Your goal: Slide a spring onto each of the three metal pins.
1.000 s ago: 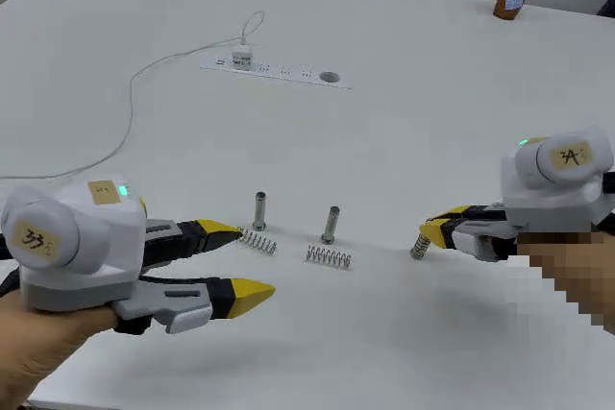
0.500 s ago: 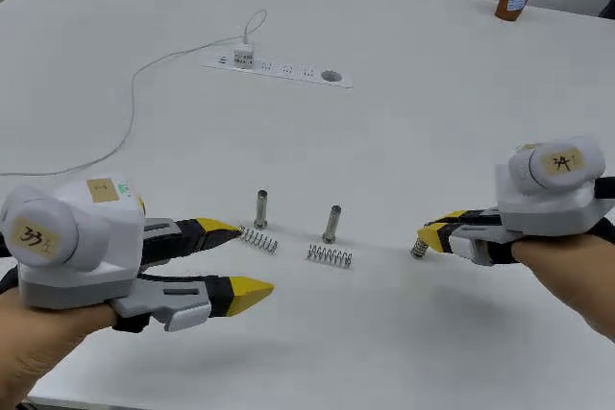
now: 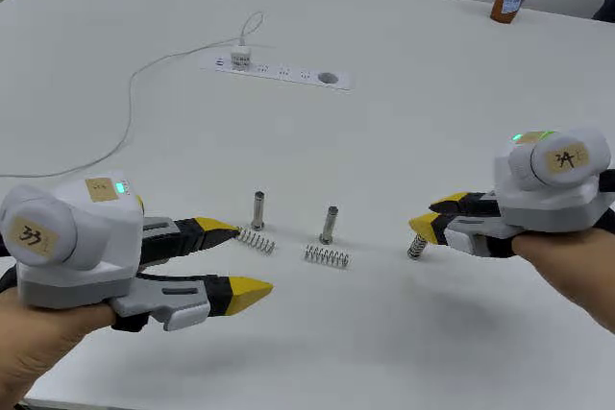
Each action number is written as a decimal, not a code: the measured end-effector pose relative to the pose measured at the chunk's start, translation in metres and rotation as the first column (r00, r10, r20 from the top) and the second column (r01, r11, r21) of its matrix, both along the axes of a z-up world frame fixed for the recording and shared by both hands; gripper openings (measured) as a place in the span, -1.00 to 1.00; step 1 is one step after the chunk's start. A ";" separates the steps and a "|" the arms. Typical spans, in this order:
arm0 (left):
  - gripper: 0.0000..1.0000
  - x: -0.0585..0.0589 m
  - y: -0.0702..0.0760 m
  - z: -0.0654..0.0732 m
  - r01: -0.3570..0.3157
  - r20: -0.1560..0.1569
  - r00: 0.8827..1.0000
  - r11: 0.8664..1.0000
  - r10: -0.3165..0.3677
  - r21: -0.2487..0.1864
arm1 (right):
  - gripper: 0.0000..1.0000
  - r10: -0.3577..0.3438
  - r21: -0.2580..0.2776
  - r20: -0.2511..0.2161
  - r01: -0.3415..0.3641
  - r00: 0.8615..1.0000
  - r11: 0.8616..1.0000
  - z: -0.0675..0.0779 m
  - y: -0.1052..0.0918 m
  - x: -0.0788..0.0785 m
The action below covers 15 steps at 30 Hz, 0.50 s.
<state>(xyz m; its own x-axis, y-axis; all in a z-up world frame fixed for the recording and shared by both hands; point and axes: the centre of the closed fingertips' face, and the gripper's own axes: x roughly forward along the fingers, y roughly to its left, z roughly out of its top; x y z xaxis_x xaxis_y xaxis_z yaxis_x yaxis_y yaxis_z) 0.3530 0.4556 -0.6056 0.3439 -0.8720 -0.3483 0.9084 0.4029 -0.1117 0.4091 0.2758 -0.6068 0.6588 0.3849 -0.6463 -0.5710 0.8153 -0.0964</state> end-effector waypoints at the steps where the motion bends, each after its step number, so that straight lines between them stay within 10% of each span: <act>1: -0.07 0.000 0.000 0.000 0.000 0.000 1.000 1.000 0.000 -0.001 | -0.56 0.009 0.001 0.005 -0.009 1.000 1.000 0.002 0.003 0.000; 15: -0.08 -0.002 0.000 0.002 0.002 0.004 1.000 1.000 -0.002 0.004 | -0.57 0.199 0.005 -0.036 -0.199 0.979 0.980 -0.011 0.053 -0.015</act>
<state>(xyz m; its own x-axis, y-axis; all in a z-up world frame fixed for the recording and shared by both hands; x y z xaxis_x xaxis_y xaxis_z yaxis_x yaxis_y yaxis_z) 0.3506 0.4554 -0.6036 0.3433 -0.8715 -0.3502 0.9097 0.4013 -0.1068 0.3937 0.3285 -0.6181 0.5449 0.5066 -0.6682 -0.7249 0.6851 -0.0718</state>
